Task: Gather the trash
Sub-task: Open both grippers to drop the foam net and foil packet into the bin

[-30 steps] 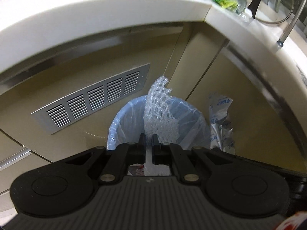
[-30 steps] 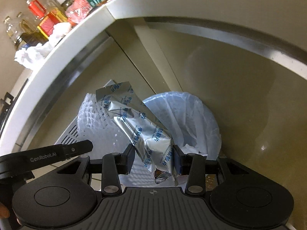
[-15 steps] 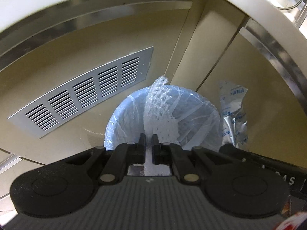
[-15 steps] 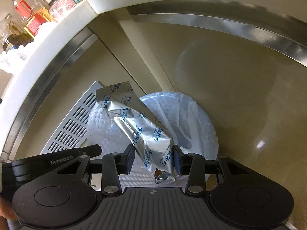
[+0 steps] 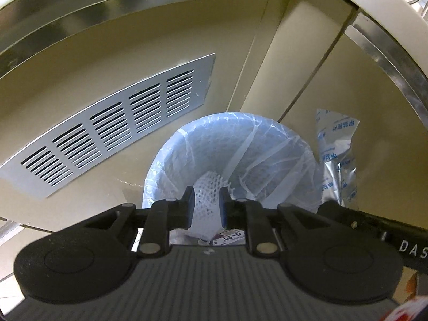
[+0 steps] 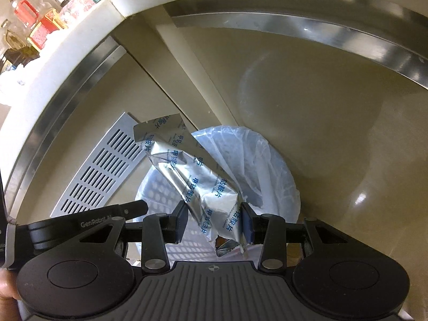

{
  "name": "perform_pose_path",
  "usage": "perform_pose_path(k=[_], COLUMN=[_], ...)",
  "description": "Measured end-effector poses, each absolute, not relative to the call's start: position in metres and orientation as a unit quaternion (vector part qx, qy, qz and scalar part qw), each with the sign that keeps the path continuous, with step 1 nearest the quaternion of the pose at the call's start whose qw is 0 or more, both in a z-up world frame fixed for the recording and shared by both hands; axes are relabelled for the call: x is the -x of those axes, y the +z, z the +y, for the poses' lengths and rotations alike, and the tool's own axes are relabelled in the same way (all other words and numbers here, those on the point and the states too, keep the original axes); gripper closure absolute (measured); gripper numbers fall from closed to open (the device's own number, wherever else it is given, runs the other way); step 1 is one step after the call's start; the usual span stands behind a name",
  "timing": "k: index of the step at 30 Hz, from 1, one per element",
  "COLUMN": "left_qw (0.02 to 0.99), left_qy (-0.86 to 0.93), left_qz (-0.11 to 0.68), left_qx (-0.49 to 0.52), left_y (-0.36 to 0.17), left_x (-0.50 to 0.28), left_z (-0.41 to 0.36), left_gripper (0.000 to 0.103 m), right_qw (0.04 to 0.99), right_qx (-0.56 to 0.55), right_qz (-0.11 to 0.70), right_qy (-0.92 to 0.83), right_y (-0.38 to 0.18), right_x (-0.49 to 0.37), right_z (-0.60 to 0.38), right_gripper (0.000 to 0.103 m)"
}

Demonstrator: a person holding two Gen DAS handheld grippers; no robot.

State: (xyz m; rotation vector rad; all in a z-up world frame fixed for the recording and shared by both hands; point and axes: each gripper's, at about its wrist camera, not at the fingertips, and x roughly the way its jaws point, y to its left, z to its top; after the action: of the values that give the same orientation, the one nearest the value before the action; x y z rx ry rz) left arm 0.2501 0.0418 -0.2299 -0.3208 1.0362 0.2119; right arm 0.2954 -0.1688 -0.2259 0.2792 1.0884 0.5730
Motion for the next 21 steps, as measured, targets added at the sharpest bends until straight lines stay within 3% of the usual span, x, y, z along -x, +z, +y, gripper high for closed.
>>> perform_pose_path(k=[21], left_qw=[0.846], left_qy=[0.124], left_qz=[0.487], left_qx=[0.178], left_y=[-0.226], left_x=[-0.235], left_z=[0.061], left_gripper=[0.087], right_qw=[0.810], right_qx=[-0.065], right_qz=[0.505], right_qy=[0.290], right_y=[-0.245], right_x=[-0.301], right_z=[-0.135], right_gripper=[0.061])
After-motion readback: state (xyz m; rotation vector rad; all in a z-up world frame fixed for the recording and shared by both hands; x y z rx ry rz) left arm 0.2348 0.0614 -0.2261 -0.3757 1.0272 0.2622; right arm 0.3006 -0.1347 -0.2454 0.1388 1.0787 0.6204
